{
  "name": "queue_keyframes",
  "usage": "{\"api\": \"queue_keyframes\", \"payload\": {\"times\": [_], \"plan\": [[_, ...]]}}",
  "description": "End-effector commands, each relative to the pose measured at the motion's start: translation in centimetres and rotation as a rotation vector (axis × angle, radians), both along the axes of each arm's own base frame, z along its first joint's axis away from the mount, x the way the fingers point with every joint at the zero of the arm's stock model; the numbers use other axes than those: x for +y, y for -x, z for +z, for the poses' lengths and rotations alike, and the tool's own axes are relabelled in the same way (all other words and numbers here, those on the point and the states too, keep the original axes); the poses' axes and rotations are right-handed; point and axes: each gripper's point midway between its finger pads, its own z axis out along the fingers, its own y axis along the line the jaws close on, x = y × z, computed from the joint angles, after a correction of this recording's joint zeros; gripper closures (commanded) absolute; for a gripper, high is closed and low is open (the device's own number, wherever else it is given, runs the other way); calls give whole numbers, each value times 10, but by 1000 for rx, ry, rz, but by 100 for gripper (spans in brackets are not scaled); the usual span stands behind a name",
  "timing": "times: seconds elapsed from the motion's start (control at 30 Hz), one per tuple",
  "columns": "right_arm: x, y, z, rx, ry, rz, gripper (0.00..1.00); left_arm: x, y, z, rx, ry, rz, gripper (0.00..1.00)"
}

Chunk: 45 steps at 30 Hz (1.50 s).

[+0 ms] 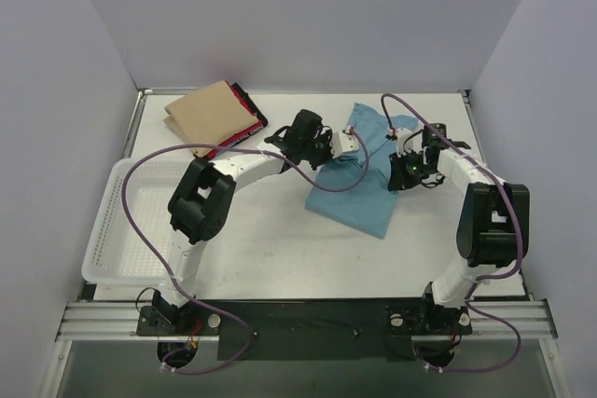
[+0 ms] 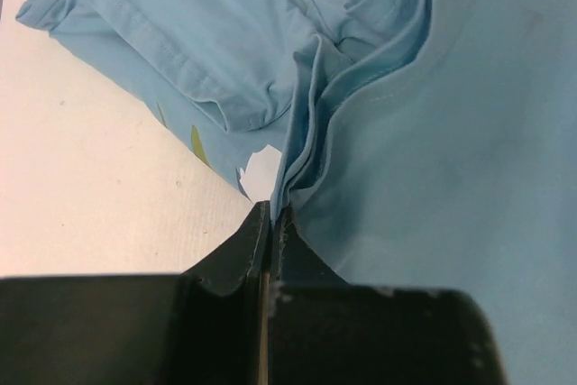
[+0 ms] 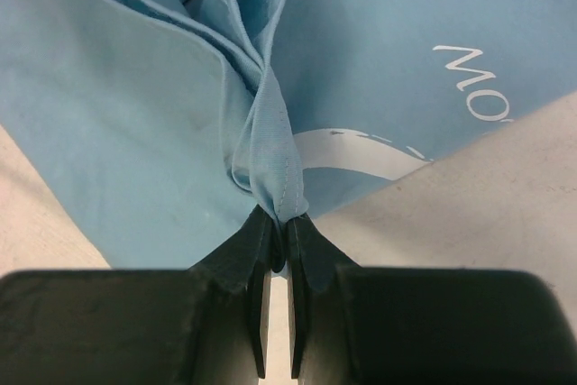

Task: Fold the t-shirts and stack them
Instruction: Fold the folded rectangular tshirt in 1/3 of the way, then grab one side of the 2/3 rectangular tshirt with both arms

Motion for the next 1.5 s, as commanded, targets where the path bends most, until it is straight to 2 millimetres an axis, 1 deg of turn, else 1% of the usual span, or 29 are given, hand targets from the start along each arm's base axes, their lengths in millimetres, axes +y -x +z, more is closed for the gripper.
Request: {"api": "queue_keyframes", "payload": {"times": [0.0, 0.03, 0.07, 0.1, 0.13, 0.17, 0.23, 0.33, 0.4, 0.47, 0.5, 0.53, 0.57, 0.6, 0.63, 0.67, 0.7, 0.73, 0.77, 0.83, 0.87, 0.9, 0.93, 0.97, 1.0, 1.17, 1.37, 1.43, 1.47], "plan": [[-7, -13, 4, 6, 12, -41, 100, -4, -9, 0, -59, 16, 13, 100], [-10, -15, 0, 19, 27, -63, 94, -3, -9, -3, -68, 5, 11, 100], [-15, -16, -4, 33, 36, -84, 79, -3, -8, -5, -77, 1, 11, 100], [-17, -22, -1, 33, 30, -126, 71, -1, -11, -4, -92, -4, 26, 100], [-22, -26, -2, 39, 29, -158, 65, -3, -18, 3, -135, 16, 45, 90], [-28, -36, 4, 18, 34, -207, 65, 0, -26, 6, -159, 12, 85, 66], [-45, -55, 17, -43, 50, -293, 62, 4, -48, 25, -223, 30, 169, 47], [-69, -77, 45, -126, 60, -407, 61, 19, -82, 70, -297, 67, 269, 43], [-78, -79, 56, -139, 43, -438, 62, 28, -93, 92, -302, 84, 289, 43], [-79, -67, 58, -144, 59, -420, 63, 38, -85, 89, -245, 43, 235, 45], [-74, -63, 58, -150, 62, -394, 63, 43, -73, 92, -240, 2, 168, 48], [-65, -51, 59, -183, 63, -320, 63, 39, -48, 96, -213, 17, 52, 53], [-51, -45, 59, -206, 61, -252, 62, 52, -21, 59, -173, -70, -61, 53], [-34, -27, 58, -279, 51, -114, 60, 46, 8, 84, -244, -24, -243, 53], [-11, -12, 53, -302, 32, -3, 59, 61, 41, 46, -162, -53, -325, 53], [8, 11, 53, -388, 31, 165, 55, 58, 67, 67, -242, 4, -474, 52], [25, 27, 50, -417, 16, 253, 53, 69, 92, 42, -182, -12, -524, 51], [37, 47, 43, -455, 2, 328, 49, 70, 106, 42, -201, -3, -582, 49], [42, 54, 46, -482, -9, 344, 48, 73, 119, 30, -164, -16, -604, 48], [47, 78, 26, -437, -24, 357, 48, 73, 124, 14, -157, -57, -599, 43], [55, 92, 18, -410, -7, 433, 48, 65, 119, 16, -186, -45, -571, 42], [50, 97, 9, -404, 67, 471, 48, 68, 116, 4, -198, -71, -540, 41], [61, 109, 2, -383, 97, 551, 48, 60, 110, 6, -248, -67, -525, 41], [48, 112, -13, -352, 202, 562, 48, 64, 108, -5, -251, -103, -509, 41], [52, 114, -17, -353, 242, 594, 48, 62, 108, -14, -259, -129, -521, 41], [31, 121, -47, -242, 385, 607, 50, 60, 110, -43, -243, -209, -521, 41], [25, 115, -55, -220, 466, 584, 51, 54, 117, -61, -250, -263, -521, 42], [24, 116, -58, -221, 476, 589, 54, 58, 121, -69, -240, -283, -530, 45], [24, 117, -59, -223, 474, 595, 62, 60, 122, -72, -243, -291, -532, 48]]}}
